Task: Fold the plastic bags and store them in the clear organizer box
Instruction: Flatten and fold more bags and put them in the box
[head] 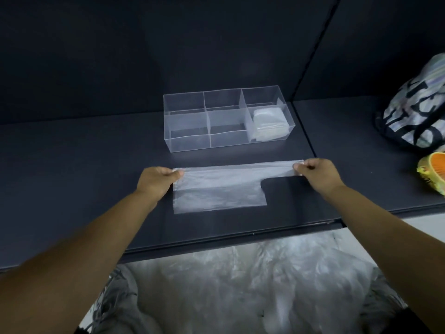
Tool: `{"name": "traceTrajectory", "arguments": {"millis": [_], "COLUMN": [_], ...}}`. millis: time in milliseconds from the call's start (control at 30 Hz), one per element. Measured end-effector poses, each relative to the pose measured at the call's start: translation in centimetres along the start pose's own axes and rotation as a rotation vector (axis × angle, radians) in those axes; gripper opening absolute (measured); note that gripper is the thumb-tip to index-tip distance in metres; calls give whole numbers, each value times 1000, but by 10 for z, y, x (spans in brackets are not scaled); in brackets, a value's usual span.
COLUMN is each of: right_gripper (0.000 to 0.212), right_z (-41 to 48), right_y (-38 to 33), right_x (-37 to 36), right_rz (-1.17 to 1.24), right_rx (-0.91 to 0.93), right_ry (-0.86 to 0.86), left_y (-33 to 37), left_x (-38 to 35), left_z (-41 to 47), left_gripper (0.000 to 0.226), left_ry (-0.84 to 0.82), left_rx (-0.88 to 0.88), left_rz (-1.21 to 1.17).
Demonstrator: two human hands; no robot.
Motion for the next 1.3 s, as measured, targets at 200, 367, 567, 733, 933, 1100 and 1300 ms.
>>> {"name": "traceTrajectory", "arguments": {"millis": [200,367,567,733,933,1100,1300], "right_gripper": [27,19,27,43,62,65,59], "right_z": [16,15,-38,-105,-68,-21,-44], "right_y": [2,-2,-71,-138,-97,-28,-34], "right_x": [-8,-8,-29,-177,-204,-111,-55], "right_rz": [-170,-234,-427,-313,-707,-828,-717], "right_rx": [-13,-18,215,621,574,384,472], "right_ry": [77,88,379,-106,-141,29,168], "left_y": [9,55,8,-5,-7,-4,1], "left_x": [-1,-7,-64,-69,-69,-68,-66], "left_z": [1,-51,-55,-51,-51,-52,-54], "left_gripper": [23,14,62,68,77,92,106], "left_ry": [139,417,46,27,8,1,-42], "left_rx": [-93,-630,-657,-608,-597,-610,-590], "left_rz": [229,496,949,1069,1063,1073,1101]}}
Point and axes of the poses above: each hand's wrist, its own z-axis towards the middle knuckle, its own x-axis out of the back of the hand, y = z × x, the point moved 9 cm from there along z, towards the middle knuckle, and after that the axes turned 2 degrees about -z, right-handed, at the moved point
